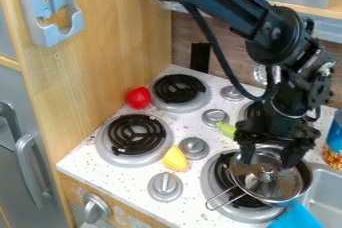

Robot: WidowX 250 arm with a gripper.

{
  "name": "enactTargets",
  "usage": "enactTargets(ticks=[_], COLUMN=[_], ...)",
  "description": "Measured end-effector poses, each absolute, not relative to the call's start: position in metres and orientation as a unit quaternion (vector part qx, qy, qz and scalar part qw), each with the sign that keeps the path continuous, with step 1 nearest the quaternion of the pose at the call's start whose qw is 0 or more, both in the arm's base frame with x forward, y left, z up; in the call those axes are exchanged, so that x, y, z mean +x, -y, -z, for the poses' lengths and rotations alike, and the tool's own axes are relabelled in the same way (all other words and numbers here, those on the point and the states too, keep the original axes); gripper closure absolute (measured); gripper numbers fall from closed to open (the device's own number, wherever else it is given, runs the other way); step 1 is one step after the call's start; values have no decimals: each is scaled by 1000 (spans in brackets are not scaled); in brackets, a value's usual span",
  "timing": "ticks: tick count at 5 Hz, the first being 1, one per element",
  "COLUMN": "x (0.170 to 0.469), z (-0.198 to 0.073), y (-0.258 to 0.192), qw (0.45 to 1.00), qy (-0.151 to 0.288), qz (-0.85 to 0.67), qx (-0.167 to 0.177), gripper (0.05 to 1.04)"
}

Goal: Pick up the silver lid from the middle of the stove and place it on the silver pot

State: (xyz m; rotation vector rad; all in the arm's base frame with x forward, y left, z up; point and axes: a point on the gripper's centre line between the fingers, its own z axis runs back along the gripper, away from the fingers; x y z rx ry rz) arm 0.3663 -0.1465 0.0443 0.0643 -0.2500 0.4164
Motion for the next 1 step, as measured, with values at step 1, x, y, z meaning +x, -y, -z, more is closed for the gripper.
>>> enactTargets(ticks=[1], x=[364], z=[-58], y=[139], qw=[969], qy=[131], qz=[-209], qx=[10], gripper=[78])
